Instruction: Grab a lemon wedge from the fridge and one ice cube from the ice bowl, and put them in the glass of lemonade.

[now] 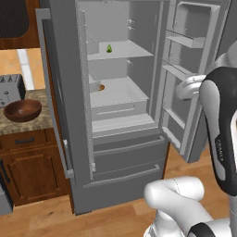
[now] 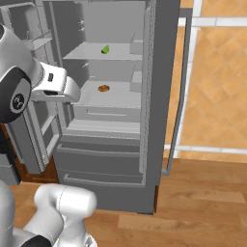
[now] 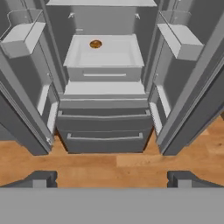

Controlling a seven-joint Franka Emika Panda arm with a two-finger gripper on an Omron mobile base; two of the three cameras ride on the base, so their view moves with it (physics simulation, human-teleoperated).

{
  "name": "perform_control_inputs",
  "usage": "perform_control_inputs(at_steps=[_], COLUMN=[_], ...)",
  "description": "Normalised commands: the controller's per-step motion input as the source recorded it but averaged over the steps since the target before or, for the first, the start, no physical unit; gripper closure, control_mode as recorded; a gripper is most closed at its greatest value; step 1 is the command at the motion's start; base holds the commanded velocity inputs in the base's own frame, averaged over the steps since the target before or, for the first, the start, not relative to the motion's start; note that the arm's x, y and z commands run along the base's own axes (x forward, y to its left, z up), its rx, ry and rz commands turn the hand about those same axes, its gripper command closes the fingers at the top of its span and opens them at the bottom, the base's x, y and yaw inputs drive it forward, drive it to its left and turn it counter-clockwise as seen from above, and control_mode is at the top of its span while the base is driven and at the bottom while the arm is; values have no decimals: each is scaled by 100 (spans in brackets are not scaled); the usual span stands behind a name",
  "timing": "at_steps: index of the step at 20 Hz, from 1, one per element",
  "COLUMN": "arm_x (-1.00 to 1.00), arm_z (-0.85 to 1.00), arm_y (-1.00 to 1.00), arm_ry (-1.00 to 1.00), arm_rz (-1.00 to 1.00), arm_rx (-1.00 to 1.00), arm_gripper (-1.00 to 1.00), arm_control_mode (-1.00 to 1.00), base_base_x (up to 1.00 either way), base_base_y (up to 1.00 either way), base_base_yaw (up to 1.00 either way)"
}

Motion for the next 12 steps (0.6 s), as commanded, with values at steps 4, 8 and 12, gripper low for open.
perform_control_inputs(at_steps=[4,8,12], arm_x=[1,12,5], arm_z=[0,-19,-18], arm_y=[-5,0,0], arm_ry=[3,1,0], arm_rz=[-2,-9,-7], arm_rx=[0,0,0], arm_gripper=[-100,-100,-100], arm_control_mode=[-100,-100,-100], base_base_x=[0,0,0], base_base_y=[0,0,0], base_base_yaw=[0,0,0])
